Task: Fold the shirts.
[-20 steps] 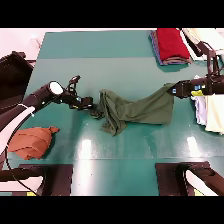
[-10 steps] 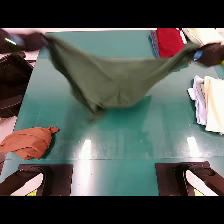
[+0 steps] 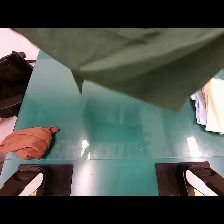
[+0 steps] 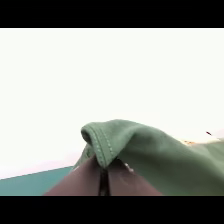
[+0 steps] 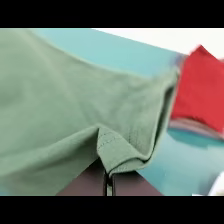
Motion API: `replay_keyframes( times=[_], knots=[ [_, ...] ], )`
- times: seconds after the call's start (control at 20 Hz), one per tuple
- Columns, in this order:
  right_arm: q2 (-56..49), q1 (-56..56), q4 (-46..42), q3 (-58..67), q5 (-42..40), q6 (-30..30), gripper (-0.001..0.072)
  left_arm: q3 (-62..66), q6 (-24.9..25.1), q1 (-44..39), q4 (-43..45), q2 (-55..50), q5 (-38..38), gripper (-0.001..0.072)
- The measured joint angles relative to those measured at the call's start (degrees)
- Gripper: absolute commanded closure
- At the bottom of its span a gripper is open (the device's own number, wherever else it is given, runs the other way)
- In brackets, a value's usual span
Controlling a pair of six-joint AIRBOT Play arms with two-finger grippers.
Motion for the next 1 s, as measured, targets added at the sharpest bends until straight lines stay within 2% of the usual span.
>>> replay_keyframes(
  times=[0.25,0.55,0.6,0.65,0.7,0.85,1.0],
  knots=[
    [-3.37,0.00,-3.98,-7.96,2.75,3.45,0.0692,-3.89,0.00,0.04,0.55,-9.42,-5.40,0.0681],
    [-19.06,0.00,-5.11,-19.39,1.05,4.68,0.0678,-13.68,0.09,0.04,0.81,-31.95,-9.03,0.0678],
    [-21.73,0.00,-5.11,-19.91,0.07,4.79,0.0467,-14.45,0.07,0.04,0.76,-35.36,-9.51,0.0603],
    [-24.50,0.00,-5.09,-19.93,-0.90,4.81,0.0294,-14.95,0.02,0.11,0.76,-37.92,-10.16,0.0303],
    [-27.34,-0.11,-5.07,-19.37,-1.38,4.81,0.0295,-15.32,0.00,0.28,0.76,-39.91,-10.51,0.0222],
    [-32.85,-0.66,-4.28,-16.13,-0.92,4.52,0.0302,-15.91,-0.22,2.10,0.59,-41.46,-12.61,0.0221],
    [-33.22,-2.05,-0.02,-15.82,0.11,2.49,0.0303,-18.45,0.52,5.14,0.70,-38.58,-16.31,0.0221]
  ],
)
